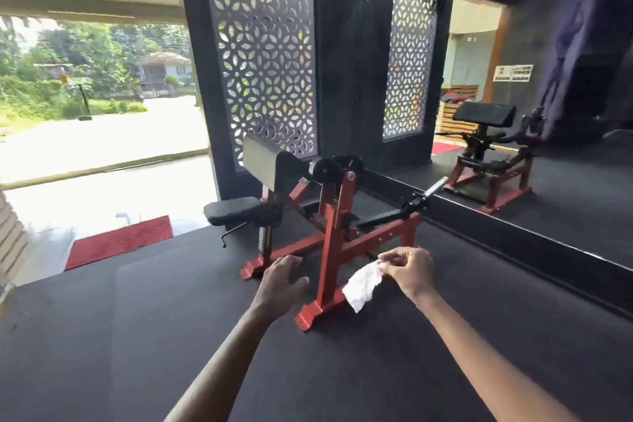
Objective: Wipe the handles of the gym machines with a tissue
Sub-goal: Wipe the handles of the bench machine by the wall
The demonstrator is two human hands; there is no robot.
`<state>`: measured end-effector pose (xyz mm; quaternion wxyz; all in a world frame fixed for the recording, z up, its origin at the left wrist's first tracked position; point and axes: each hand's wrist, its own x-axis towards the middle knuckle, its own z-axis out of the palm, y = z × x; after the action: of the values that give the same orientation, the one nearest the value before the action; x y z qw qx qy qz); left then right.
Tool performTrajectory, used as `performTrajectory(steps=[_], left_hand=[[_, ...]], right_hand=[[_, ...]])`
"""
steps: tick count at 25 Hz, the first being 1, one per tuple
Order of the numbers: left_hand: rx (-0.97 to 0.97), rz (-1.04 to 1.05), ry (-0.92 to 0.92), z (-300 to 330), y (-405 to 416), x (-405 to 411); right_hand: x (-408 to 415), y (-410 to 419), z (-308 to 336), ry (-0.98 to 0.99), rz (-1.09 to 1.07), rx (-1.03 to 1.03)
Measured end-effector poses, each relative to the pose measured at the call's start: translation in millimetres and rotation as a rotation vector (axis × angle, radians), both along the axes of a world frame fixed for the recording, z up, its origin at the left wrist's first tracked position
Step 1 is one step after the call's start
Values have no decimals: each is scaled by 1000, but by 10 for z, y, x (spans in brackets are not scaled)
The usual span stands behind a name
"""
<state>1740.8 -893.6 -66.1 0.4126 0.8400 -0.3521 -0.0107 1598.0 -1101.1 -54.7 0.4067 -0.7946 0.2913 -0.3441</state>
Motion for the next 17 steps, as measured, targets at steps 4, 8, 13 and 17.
performTrajectory(steps=[4,8,13,17], left_hand=[[17,-166,30,-13,-1037,514],[-19,-294,28,-35,-2265,927],[-34,-365,60,3,-3946,1352],[-76,-407,74,96,-5212,1560]], right_hand=[[231,-781,6,17,-208,-44],[436,-1908,-119,12,-297,0],[677,-3336,-100,37,-357,23],[884,-4415,10,21,-438,10]])
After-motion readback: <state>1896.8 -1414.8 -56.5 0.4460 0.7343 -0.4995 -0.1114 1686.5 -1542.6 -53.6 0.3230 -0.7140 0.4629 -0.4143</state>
